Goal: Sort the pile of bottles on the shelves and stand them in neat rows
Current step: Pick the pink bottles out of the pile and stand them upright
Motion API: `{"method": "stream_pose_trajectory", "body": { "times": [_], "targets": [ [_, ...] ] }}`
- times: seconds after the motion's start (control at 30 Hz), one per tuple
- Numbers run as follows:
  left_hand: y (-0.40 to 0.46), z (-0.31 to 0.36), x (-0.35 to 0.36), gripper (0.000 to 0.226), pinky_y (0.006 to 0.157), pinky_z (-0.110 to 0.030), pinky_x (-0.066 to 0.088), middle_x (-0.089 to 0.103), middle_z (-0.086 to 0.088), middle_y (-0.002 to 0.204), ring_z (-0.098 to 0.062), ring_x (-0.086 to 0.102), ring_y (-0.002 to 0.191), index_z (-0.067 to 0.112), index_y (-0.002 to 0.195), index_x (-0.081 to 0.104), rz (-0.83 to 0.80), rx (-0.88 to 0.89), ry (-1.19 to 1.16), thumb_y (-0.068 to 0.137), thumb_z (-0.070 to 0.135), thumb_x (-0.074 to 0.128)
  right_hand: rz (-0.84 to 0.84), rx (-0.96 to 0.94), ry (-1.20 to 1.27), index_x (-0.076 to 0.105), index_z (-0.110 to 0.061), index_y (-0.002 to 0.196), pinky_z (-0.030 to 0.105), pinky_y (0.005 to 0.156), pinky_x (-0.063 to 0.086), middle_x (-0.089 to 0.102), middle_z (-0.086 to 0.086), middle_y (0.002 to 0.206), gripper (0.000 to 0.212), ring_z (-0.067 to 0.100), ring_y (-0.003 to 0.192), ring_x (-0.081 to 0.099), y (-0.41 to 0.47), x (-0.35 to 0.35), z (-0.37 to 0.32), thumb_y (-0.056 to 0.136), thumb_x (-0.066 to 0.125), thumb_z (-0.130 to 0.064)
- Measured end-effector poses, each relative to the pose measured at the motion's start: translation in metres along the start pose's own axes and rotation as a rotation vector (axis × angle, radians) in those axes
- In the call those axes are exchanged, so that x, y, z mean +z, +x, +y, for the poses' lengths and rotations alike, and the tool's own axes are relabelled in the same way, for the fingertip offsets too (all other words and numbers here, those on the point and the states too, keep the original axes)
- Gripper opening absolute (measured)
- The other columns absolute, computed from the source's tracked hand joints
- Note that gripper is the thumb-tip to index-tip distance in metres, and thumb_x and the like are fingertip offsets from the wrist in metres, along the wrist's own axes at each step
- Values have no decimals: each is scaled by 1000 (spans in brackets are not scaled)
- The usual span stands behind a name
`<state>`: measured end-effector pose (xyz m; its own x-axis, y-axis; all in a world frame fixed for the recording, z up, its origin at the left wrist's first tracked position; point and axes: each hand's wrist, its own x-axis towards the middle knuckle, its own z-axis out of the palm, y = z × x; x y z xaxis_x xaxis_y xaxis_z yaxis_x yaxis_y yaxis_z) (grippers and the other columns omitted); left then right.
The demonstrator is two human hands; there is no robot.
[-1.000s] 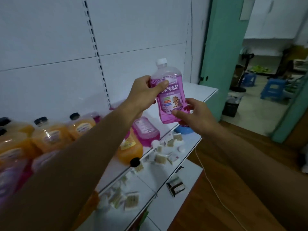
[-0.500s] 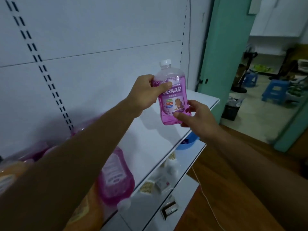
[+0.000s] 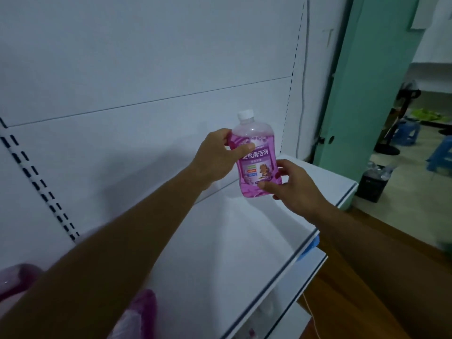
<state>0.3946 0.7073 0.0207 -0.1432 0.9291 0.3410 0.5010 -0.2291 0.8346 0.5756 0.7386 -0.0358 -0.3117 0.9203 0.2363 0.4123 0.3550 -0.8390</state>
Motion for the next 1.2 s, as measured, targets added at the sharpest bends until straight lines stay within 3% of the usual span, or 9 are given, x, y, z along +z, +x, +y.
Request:
{"method": "stream_pose_trajectory", "body": {
  "times": [0.2,0.37,0.53,0.6,0.7,0.9,1.03,1.1,1.2],
  "targets": [
    [55,-40,44,41,87,-44,55,65,2,101,-19,63,96,11,116,61,126,-57,82,83,34,72,-154,-48,-83,53,-18,125,30,76,51,63,-1,110,51,14,85,61,88,-7,58,80,76,-26],
    [102,-62,86,39,72,-9,43,62,7,93,-13,59,85,12,108,63,266,-107,182,77,31,78,-287,16,-61,55,-20,119,37,84,54,66,-6,105,51,14,93,65,158,-7,101,76,75,-40],
    [135,-86,117,41,72,-10,44,68,3,97,-13,63,86,12,104,66,366,-180,169,74,35,80,-414,-39,-52,57,-25,115,47,81,56,70,-4,102,78,15,92,68,233,16,185,49,82,-57],
    [142,-93,124,44,75,-13,46,69,5,98,-13,63,88,15,106,66,359,-193,197,72,41,79,-387,-37,-25,54,-26,118,47,85,55,69,-3,108,89,20,98,66,231,11,176,43,82,-64],
    [150,-98,130,51,80,-21,47,68,4,103,-14,62,89,17,109,65,328,-193,302,72,50,74,-373,-38,-75,54,-18,123,42,89,52,67,2,113,79,23,103,64,224,4,161,58,82,-54],
    [158,-100,138,52,85,-14,43,65,-2,116,-8,56,94,13,122,61,346,-151,335,78,35,77,-351,-53,-99,56,-14,122,26,79,44,68,3,111,60,21,100,64,235,6,171,73,81,-39],
    [155,-100,137,54,94,-24,48,60,-6,123,-14,57,102,10,130,54,312,-172,359,83,25,74,-350,-38,-113,57,-14,114,25,77,43,64,0,103,50,18,94,61,236,6,170,73,82,-30],
    [146,-100,131,58,93,-30,51,58,-5,122,-19,60,104,11,135,48,272,-212,328,84,21,73,-261,-55,-73,57,-15,113,30,77,50,65,2,108,62,21,99,63,231,6,165,63,86,-39],
    [121,-93,111,61,86,-25,51,57,-1,116,-16,60,96,16,139,43,253,-262,357,85,26,71,58,-125,-87,37,-10,139,47,97,47,43,14,138,91,30,122,49,211,3,151,68,83,-42]
  ]
}}
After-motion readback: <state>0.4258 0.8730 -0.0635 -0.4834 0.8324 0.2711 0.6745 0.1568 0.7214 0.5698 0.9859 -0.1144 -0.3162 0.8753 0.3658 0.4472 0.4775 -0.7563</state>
